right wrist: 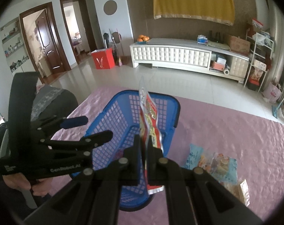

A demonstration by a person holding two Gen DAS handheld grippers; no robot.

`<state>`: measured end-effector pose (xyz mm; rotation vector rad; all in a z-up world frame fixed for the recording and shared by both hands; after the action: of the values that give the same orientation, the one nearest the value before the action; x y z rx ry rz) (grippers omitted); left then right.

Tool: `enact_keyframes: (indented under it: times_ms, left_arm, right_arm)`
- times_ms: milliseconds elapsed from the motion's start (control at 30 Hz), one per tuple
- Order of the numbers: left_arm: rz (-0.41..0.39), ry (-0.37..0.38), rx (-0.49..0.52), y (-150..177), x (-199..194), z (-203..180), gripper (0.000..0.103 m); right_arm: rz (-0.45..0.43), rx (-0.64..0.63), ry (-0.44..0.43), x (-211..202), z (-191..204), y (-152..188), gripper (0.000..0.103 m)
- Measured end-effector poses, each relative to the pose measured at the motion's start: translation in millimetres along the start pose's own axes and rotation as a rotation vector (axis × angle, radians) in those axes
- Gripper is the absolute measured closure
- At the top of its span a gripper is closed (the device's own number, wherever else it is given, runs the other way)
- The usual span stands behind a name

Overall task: Organize snacks
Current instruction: 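Carry both packets over the basket and release them inside, then move both tools back toward the snack pile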

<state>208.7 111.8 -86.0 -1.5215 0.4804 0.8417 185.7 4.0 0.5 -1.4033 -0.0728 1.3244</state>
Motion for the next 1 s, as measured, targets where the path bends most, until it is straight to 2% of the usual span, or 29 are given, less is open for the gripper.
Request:
enact_keyframes:
  times_ms: [333,500,833,1000]
  left_arm:
    - [-0.064,-0.065,0.011,-3,-37,16,0.024]
    - [-0.054,-0.088,-0.02,2,-39,34,0.024]
    - [-0.022,-0.101,-0.028,15,-30,42,0.024]
    - [-0.019,-0.101,-0.032,18,-32,41,0.024]
  right_arm:
    - [0.004,-0.05,-0.024,1,15,-12,0.096]
    - [0.044,-0.052,-0.041,19,20,-12,0.096]
    - [0.114,-0.068,0.001,51,19,3,0.096]
    - [0.081,-0.076,0.021,43,21,2,0.096]
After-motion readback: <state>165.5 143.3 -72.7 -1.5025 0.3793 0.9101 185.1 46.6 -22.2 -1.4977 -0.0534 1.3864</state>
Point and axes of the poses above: each gripper's, at about its wrist camera, not at the fingertips, and x roughly the way its jaws point, z to its left, y to its underside, the point moved 5 cm from there along x, roughly the way its jaws point, and after that the axes turned 12 degrees about -y, right-handed, at the moved point
